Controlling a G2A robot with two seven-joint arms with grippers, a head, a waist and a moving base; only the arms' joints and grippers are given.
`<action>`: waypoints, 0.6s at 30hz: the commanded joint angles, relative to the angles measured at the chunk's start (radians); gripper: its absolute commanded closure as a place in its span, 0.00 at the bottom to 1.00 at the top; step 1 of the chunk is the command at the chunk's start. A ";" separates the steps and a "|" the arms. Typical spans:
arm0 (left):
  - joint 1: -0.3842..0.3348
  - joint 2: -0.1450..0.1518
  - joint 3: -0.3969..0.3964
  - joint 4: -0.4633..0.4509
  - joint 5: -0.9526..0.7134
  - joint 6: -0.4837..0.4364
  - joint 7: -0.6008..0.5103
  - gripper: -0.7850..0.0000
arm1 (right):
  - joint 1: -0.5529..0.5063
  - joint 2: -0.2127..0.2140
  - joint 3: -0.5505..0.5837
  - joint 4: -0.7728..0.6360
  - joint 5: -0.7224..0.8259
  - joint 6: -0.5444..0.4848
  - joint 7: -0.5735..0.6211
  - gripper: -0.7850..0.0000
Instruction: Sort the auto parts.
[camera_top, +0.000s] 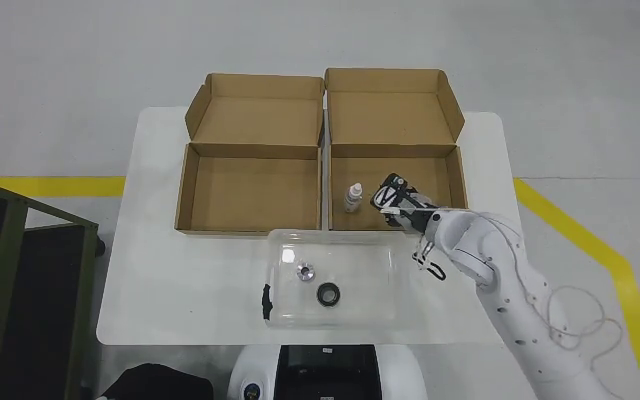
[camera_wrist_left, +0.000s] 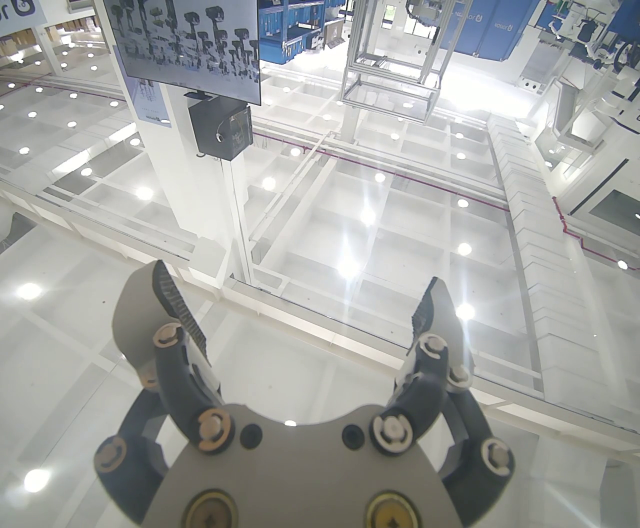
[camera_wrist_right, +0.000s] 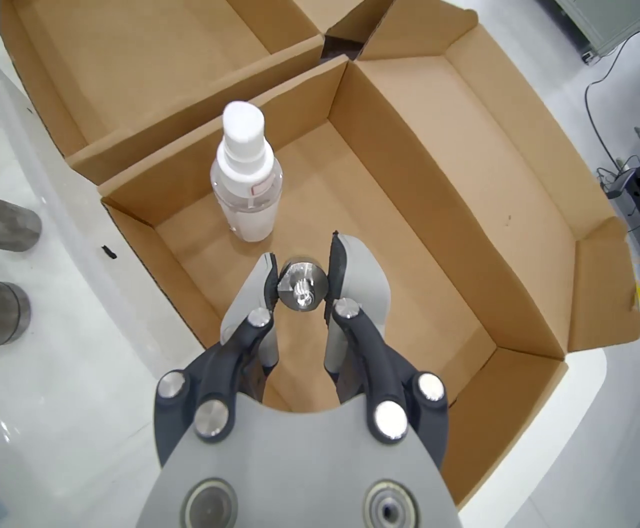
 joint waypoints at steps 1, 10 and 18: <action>0.000 0.000 0.000 0.000 0.000 0.000 0.000 0.00 | 0.026 -0.004 -0.018 0.028 0.006 -0.004 0.019 1.00; 0.000 0.000 0.000 0.000 0.000 0.000 0.000 0.00 | 0.118 -0.017 -0.080 0.119 0.021 -0.034 0.103 0.96; 0.000 0.000 0.000 0.000 0.000 0.000 0.000 0.00 | 0.187 -0.033 -0.136 0.194 0.042 -0.040 0.134 0.80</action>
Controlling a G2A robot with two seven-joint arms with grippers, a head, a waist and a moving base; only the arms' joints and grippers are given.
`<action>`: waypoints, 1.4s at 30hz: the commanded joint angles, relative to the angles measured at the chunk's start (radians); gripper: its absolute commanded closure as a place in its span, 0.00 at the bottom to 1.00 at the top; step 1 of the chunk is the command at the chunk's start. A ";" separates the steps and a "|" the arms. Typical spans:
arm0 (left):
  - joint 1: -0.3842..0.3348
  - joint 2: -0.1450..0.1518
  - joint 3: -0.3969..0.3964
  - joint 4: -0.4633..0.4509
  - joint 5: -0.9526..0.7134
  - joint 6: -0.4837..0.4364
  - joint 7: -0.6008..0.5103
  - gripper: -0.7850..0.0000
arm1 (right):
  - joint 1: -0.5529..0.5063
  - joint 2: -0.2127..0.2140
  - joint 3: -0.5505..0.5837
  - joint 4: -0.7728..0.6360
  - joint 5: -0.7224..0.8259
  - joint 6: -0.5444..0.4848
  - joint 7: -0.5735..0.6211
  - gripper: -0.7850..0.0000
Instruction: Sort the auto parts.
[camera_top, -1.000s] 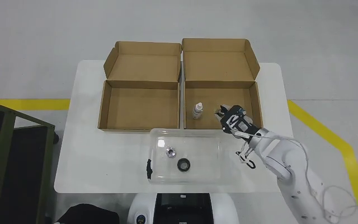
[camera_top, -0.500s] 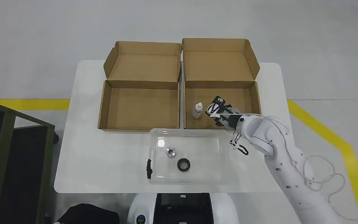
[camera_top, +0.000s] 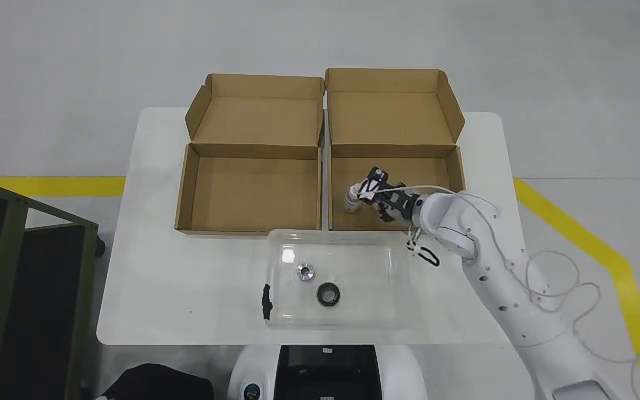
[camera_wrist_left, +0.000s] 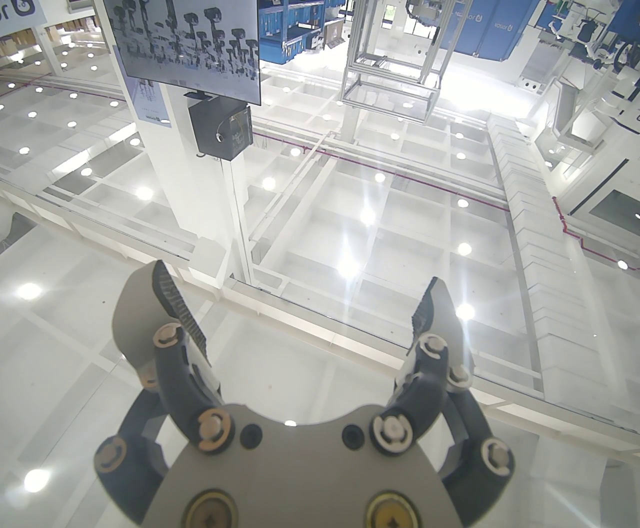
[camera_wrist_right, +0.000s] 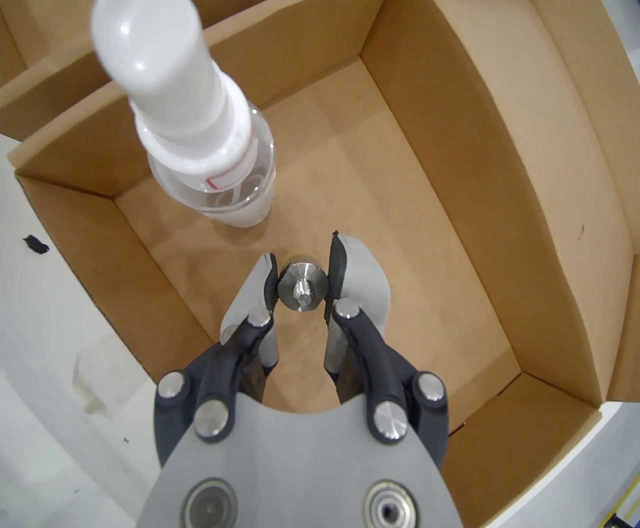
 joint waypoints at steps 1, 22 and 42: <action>0.000 0.000 0.000 0.000 0.000 0.000 0.000 0.00 | 0.016 -0.004 -0.013 0.019 0.002 -0.001 0.008 0.79; 0.000 0.000 0.000 0.000 0.000 0.000 0.000 0.00 | -0.110 0.026 0.096 -0.223 0.001 0.000 0.046 0.18; 0.000 0.000 0.000 0.000 0.000 0.000 0.000 0.00 | -0.377 0.057 0.121 -0.595 0.079 -0.099 -0.031 0.08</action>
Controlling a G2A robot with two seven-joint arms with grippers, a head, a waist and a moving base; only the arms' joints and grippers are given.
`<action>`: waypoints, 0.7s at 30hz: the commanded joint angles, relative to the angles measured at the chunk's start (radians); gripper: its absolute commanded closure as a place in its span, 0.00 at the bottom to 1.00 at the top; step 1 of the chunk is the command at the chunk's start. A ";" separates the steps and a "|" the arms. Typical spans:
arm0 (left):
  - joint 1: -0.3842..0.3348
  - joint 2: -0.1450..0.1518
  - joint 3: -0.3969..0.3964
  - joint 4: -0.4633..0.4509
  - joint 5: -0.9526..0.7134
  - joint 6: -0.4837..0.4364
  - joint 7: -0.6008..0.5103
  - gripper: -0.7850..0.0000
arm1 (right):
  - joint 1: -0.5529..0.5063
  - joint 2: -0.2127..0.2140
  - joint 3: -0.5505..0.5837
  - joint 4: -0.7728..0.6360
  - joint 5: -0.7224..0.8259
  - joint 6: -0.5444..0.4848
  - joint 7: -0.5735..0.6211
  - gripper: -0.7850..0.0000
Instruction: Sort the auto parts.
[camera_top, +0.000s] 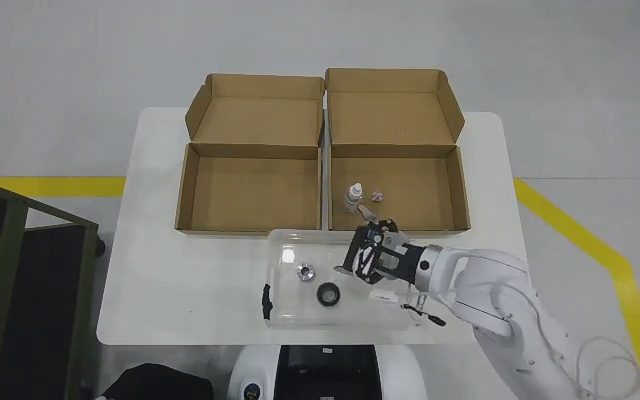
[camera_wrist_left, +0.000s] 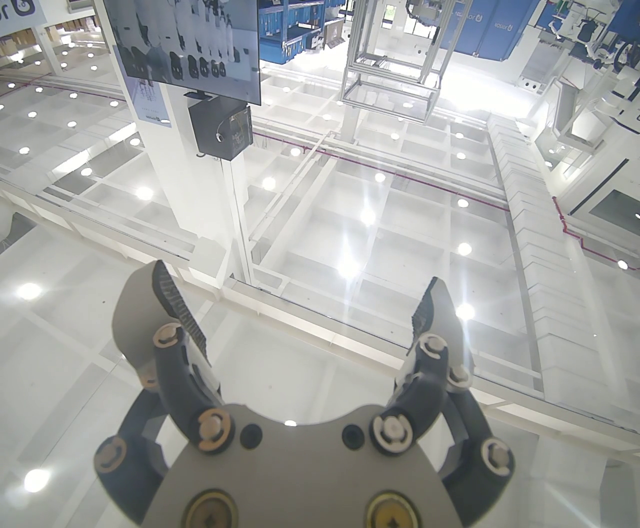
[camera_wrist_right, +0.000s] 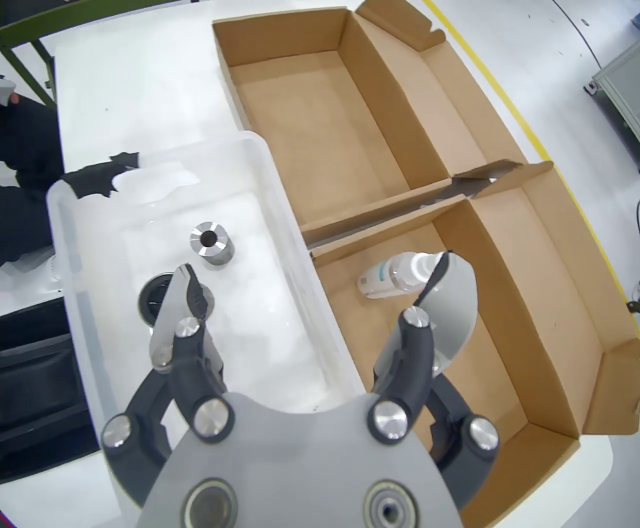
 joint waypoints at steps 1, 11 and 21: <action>0.000 0.000 0.000 0.000 0.000 0.000 0.000 0.00 | -0.009 0.002 -0.007 -0.008 -0.004 -0.010 0.003 0.07; 0.000 0.000 0.000 0.000 0.000 0.000 0.000 0.00 | -0.036 0.014 -0.027 0.005 0.008 -0.098 0.024 0.01; 0.000 0.000 0.000 0.000 0.000 0.000 0.000 0.00 | -0.039 0.023 -0.061 0.058 -0.036 -0.119 0.063 0.02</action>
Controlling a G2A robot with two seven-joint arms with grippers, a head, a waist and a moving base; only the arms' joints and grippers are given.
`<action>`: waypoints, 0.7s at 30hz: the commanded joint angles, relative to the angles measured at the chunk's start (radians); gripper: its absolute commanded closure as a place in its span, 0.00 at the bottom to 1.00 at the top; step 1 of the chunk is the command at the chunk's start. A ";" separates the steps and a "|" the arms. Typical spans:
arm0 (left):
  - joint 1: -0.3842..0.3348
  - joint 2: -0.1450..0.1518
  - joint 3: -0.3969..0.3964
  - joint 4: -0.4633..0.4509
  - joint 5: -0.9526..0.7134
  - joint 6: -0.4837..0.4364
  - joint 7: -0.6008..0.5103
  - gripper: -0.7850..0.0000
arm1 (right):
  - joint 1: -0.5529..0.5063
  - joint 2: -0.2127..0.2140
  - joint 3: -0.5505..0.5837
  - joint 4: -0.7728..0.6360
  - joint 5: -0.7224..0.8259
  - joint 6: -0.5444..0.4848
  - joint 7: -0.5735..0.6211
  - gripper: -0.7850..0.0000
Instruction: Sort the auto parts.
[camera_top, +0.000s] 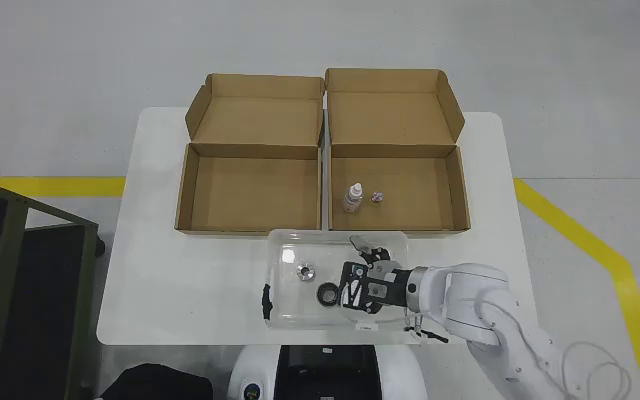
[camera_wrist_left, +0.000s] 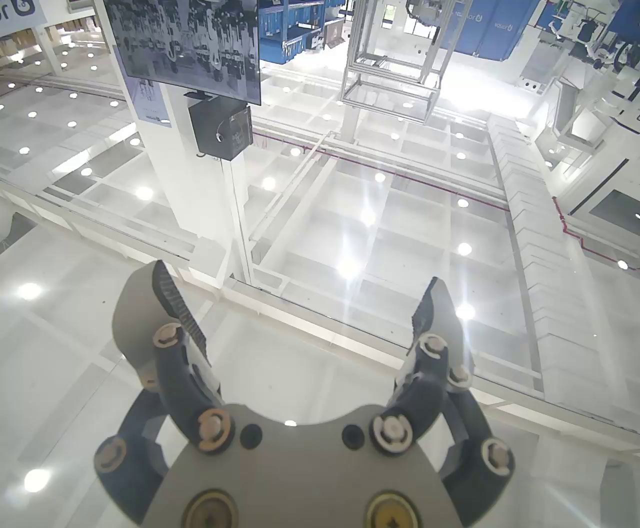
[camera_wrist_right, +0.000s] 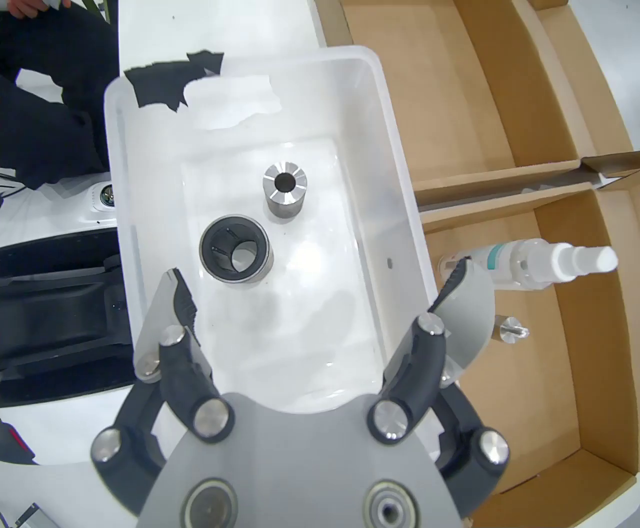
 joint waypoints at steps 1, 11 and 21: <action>0.000 0.000 0.000 0.000 0.000 0.000 0.000 0.00 | -0.001 0.001 -0.011 0.017 -0.007 -0.002 0.004 0.02; 0.000 0.000 0.000 0.000 0.000 0.000 0.000 0.00 | 0.010 0.001 -0.060 0.095 -0.025 0.004 -0.010 0.05; 0.000 0.000 0.000 0.000 0.000 0.000 0.000 0.00 | 0.068 -0.013 -0.152 0.171 -0.056 0.023 -0.058 0.07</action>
